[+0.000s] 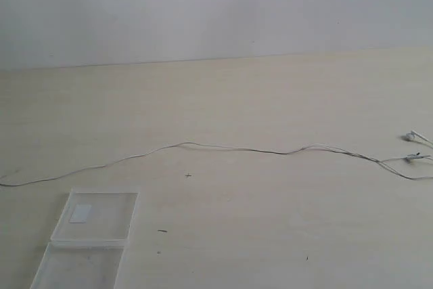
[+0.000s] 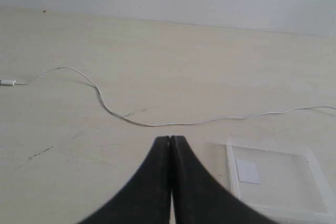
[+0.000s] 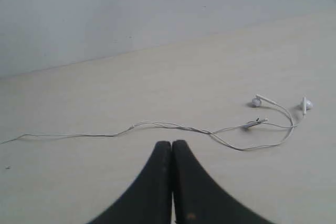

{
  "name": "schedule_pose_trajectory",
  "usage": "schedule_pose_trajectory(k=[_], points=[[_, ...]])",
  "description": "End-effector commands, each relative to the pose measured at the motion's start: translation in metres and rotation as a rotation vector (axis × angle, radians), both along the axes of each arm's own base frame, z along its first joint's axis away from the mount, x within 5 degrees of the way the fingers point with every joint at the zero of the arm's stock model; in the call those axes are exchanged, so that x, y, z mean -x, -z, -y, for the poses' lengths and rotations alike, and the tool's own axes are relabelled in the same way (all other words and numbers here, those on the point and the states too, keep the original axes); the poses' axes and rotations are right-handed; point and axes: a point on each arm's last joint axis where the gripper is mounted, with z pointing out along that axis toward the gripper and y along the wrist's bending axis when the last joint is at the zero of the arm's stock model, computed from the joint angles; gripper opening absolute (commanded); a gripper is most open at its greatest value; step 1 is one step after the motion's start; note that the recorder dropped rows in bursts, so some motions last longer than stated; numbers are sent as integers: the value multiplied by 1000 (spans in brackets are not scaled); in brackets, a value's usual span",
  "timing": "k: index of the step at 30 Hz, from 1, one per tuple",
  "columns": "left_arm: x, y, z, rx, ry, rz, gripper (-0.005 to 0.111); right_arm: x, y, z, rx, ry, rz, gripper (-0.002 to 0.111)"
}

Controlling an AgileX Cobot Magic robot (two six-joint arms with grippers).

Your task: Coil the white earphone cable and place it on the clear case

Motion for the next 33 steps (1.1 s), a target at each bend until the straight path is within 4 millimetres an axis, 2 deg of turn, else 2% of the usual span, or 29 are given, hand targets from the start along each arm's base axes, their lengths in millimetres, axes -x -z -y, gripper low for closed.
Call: schedule_pose_trajectory(k=[1, 2, 4, 8, 11, 14, 16, 17, 19, 20, 22, 23, 26, 27, 30, 33], points=[[0, -1, 0, -2, 5, 10, 0, 0, 1, 0, -8, 6, -4, 0], [0, -1, 0, -2, 5, 10, 0, 0, 2, 0, -26, 4, -6, 0], [0, -1, 0, -2, 5, 10, 0, 1, -12, -1, -53, 1, 30, 0], [0, -1, 0, -2, 5, 10, 0, 10, -59, 0, -72, -2, 169, 0], [0, -1, 0, -2, 5, 10, 0, 22, -98, 1, -112, -11, 288, 0], [0, -1, 0, -2, 5, 10, 0, 36, -129, 2, -164, -27, 385, 0], [0, -1, 0, -2, 5, 10, 0, 48, -154, 3, -222, -44, 508, 0], [0, -1, 0, -2, 5, 10, 0, 54, -167, 4, -241, -45, 643, 0], [0, -1, 0, -2, 5, 10, 0, 66, -186, 6, -257, -50, 776, 0], [0, -1, 0, -2, 5, 10, 0, 65, -192, 6, -257, -50, 776, 0], [0, -1, 0, -2, 5, 10, 0, 38, -207, 2, -198, -42, 608, 0], [0, -1, 0, -2, 5, 10, 0, 25, -216, 0, -109, -36, 568, 0], [0, -1, 0, -2, 5, 10, 0, -19, -245, -7, 331, -55, 451, 0], [0, -1, 0, -2, 5, 10, 0, -35, -252, -11, 401, -97, 399, 0], [0, -1, 0, -2, 5, 10, 0, -93, -252, -32, 377, -218, 215, 0], [0, -1, 0, -2, 5, 10, 0, -129, -240, -45, 343, -270, 92, 0]])
